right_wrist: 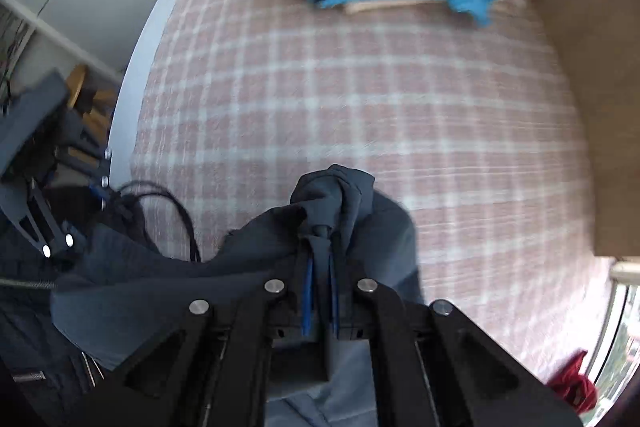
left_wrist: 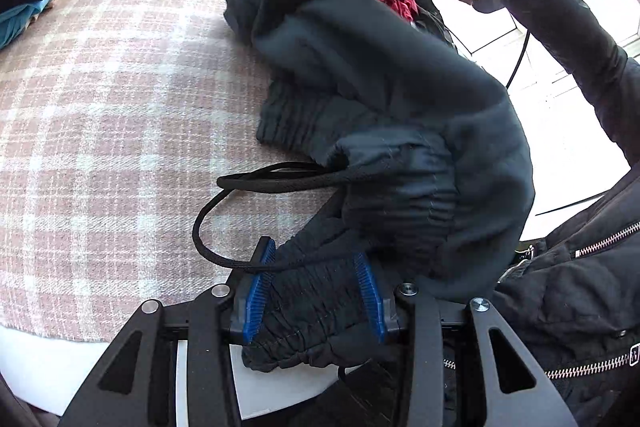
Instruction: Fold clothes
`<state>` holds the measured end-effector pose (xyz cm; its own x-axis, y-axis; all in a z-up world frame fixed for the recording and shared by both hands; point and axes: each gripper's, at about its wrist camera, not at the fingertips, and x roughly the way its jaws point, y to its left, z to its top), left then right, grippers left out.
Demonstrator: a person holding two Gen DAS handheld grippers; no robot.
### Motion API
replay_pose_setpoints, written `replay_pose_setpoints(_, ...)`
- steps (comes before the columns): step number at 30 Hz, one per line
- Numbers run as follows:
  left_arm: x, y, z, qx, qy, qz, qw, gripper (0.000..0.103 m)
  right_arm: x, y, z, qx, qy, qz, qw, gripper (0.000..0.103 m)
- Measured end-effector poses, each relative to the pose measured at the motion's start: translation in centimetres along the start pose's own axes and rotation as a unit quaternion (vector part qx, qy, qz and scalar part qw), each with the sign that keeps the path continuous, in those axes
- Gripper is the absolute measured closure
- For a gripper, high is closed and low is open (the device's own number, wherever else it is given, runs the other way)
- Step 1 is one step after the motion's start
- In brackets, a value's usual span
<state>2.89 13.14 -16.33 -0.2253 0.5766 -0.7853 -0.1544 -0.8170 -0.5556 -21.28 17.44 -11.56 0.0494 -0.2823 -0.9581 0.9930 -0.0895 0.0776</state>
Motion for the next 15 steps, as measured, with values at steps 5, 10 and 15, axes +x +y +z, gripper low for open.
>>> replay_pose_setpoints(5,-2.4,-0.4,2.0,0.024,-0.025,0.022,0.9992,0.065,-10.8,-4.6,-1.2,0.139,-0.198,-0.054,0.969,0.091)
replay_pose_setpoints(10,-3.3,1.2,2.9,0.025,-0.037,0.059,0.9973,0.063,-3.4,-9.6,-4.2,0.178,0.054,-0.157,0.970,0.047)
replay_pose_setpoints(15,-2.4,5.0,2.9,-0.053,-0.039,0.092,0.9936,0.063,-1.2,-9.9,-3.5,0.215,0.026,-0.106,0.970,0.047)
